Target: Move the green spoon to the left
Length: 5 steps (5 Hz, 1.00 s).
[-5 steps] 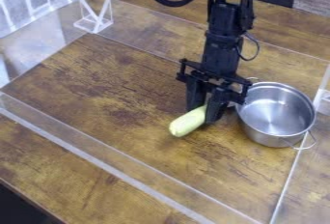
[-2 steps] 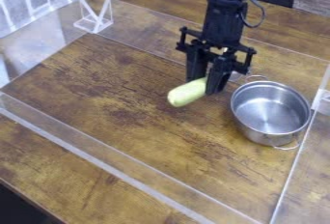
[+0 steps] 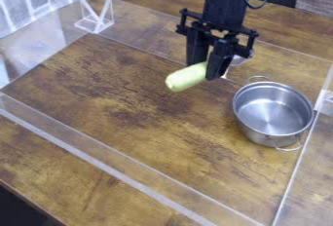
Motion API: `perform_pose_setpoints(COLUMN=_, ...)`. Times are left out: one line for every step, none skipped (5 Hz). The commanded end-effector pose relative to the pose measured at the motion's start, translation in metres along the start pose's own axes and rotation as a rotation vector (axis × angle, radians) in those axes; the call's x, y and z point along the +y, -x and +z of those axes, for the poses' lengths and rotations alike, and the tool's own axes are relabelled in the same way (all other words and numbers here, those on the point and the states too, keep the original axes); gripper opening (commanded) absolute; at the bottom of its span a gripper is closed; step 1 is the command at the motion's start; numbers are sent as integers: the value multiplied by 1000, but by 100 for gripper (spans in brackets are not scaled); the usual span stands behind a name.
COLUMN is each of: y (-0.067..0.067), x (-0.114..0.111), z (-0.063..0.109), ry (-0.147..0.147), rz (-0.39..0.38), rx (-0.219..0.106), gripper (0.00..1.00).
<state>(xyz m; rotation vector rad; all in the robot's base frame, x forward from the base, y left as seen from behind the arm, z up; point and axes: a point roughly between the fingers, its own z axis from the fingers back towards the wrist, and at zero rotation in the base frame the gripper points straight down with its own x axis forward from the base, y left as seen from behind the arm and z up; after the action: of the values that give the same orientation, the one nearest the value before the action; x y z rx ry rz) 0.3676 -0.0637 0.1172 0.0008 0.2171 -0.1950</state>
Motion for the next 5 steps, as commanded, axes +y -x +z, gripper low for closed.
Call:
perform_pose_setpoints(y=16, x=15, z=50, ry=-15, rz=28, rx=-132, gripper=0)
perform_pose_setpoints(y=23, x=25, z=54, ry=-19, rz=49, rx=-140, gripper=0)
perform_pose_setpoints(y=33, x=44, z=47, ry=-25, rz=89, rx=-158, gripper=0)
perform_pose_setpoints(y=45, x=69, z=50, ry=-40, rz=144, rx=-174, gripper=0)
perform_pose_setpoints(y=54, x=90, z=44, ry=-45, rz=197, rx=-184, gripper=0)
